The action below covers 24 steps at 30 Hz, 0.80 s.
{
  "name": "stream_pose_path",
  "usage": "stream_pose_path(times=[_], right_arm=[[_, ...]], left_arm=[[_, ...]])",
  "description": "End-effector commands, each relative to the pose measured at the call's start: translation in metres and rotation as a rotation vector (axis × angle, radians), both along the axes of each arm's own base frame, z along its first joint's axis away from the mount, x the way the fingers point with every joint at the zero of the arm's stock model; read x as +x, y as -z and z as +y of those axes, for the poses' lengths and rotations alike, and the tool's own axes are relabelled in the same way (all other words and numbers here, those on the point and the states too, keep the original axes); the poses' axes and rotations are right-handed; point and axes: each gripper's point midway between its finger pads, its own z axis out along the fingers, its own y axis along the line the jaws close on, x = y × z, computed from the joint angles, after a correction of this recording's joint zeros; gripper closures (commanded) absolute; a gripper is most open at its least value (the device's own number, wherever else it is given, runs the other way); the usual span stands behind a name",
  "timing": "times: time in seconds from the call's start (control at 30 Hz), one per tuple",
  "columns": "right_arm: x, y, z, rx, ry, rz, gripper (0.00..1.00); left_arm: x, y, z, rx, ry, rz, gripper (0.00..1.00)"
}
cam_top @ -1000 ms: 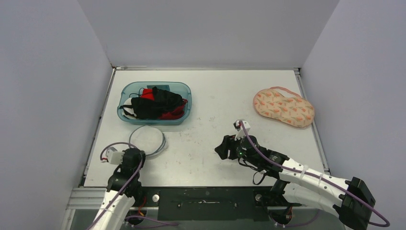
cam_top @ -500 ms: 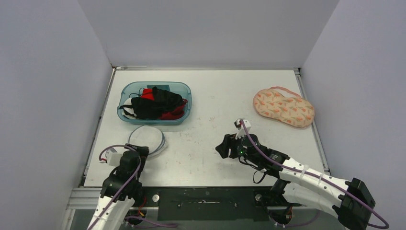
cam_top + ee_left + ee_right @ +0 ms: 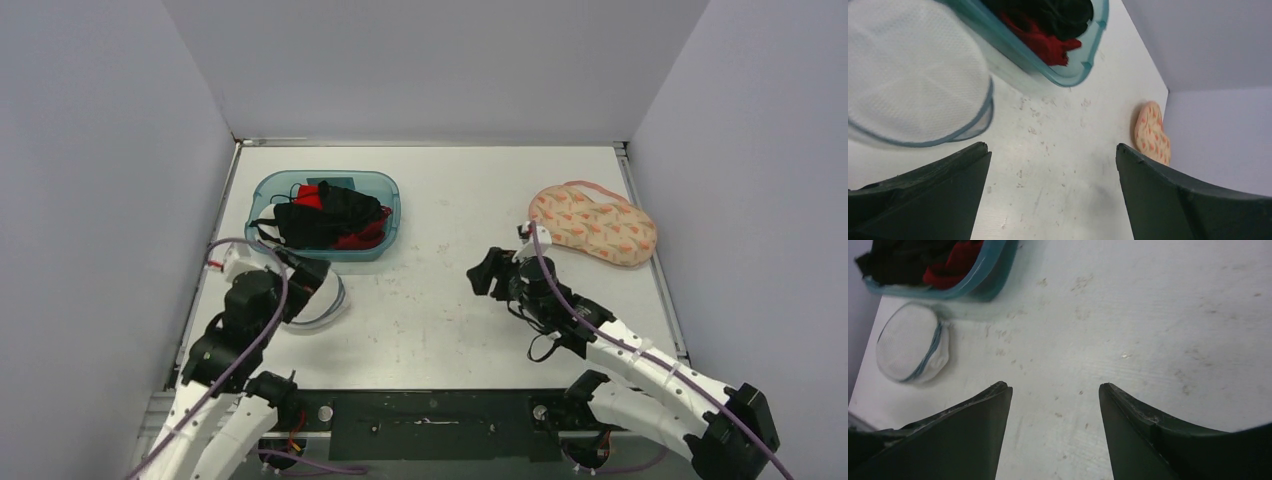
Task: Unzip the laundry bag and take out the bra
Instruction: Move the laundry bag to the center of the board.
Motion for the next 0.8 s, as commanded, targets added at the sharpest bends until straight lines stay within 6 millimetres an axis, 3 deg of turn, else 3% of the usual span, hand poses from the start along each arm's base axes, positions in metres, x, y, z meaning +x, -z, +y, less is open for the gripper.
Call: stream_pose_path(times=[0.0, 0.13, 0.23, 0.33, 0.5, 0.77], right_arm=[[0.055, -0.018, -0.055, 0.095, 0.35, -0.021, 0.33], [0.082, -0.015, -0.115, 0.191, 0.581, -0.018, 0.21], [0.094, -0.005, -0.155, 0.27, 0.725, -0.014, 0.1], [0.107, 0.012, -0.184, 0.315, 0.845, 0.016, 0.05], [0.13, 0.04, -0.221, 0.301, 1.008, 0.052, 0.04], [0.153, 0.079, -0.248, 0.4, 1.163, 0.105, 0.05]], left_arm=[[0.04, -0.031, -0.087, 0.033, 0.382, -0.129, 0.04], [0.04, -0.056, -0.161, 0.141, 0.543, -0.249, 0.04], [0.042, -0.053, -0.188, 0.149, 0.628, -0.263, 0.04], [0.039, -0.046, -0.194, 0.12, 0.658, -0.285, 0.04], [0.027, -0.03, -0.189, 0.07, 0.677, -0.321, 0.04], [0.012, 0.016, -0.174, 0.013, 0.657, -0.25, 0.04]])
